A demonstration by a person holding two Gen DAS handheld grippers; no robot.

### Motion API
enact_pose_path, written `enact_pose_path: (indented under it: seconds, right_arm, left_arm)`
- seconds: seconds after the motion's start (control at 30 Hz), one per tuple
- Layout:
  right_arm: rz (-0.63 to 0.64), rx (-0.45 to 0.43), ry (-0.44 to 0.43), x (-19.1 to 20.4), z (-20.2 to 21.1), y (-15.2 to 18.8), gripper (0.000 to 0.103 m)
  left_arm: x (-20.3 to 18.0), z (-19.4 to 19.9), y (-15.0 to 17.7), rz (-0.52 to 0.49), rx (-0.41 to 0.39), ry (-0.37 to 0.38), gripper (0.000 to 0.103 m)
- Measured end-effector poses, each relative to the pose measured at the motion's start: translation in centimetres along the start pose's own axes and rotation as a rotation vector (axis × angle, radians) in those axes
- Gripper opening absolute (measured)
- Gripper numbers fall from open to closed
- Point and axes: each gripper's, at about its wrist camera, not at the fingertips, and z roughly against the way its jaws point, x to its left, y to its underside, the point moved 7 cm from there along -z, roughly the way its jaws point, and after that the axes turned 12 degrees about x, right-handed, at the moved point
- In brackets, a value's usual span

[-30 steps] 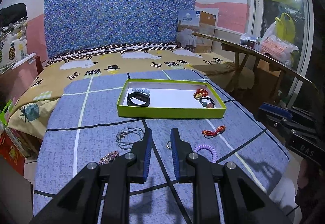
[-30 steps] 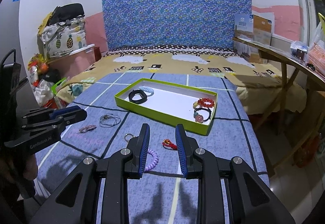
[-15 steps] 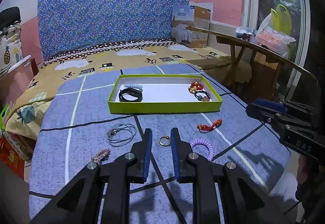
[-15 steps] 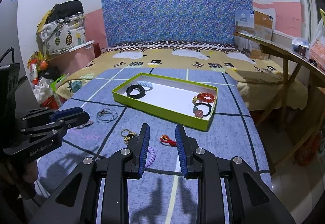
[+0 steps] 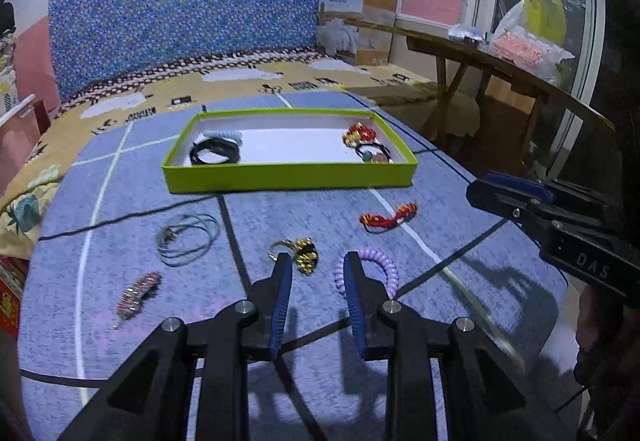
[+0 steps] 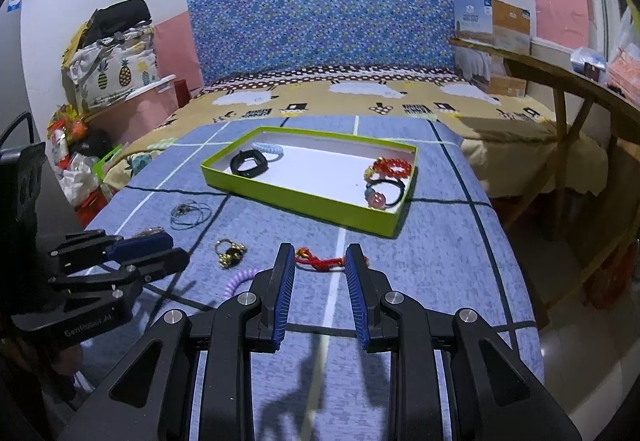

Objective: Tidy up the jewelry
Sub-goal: 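Grasp the purple coiled hair tie with the left tool while the right tool grasps the red tassel keychain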

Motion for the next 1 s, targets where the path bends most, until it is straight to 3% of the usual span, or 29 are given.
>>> enact_pose_path:
  seconds: [0.33, 0.4, 0.47, 0.57, 0.67, 1.0]
  right_arm:
    - [-0.016, 0.059, -0.021, -1.7, -2.5, 0.6, 0.027]
    - [-0.018, 0.074, -0.026, -2.1, -3.2, 0.6, 0.031]
    - [-0.016, 0.089, -0.026, -2.5, -3.8, 0.5, 0.042]
    - [-0.007, 0.105, -0.037, -2.9, -4.6, 0.2, 0.042]
    - [-0.022, 0.128, -0.062, -3.1, -5.5, -0.1, 0.042]
    - [-0.17, 0.232, -0.121, -3.9, -8.9, -0.6, 0.042]
  left_arm:
    - [-1.8, -4.2, 0.8, 0.002, 0.126, 0.046, 0.028]
    - [-2.1, -4.8, 0.9, 0.007, 0.143, 0.046, 0.028]
    - [-2.3, -5.0, 0.9, 0.0, 0.143, 0.037, 0.028]
    - [-2.7, -5.1, 0.9, -0.026, 0.141, -0.004, 0.025]
    - [-2.6, -5.1, 0.9, -0.035, 0.143, -0.037, 0.011]
    - [-1.8, -4.7, 1.2, -0.038, 0.136, -0.038, 0.01]
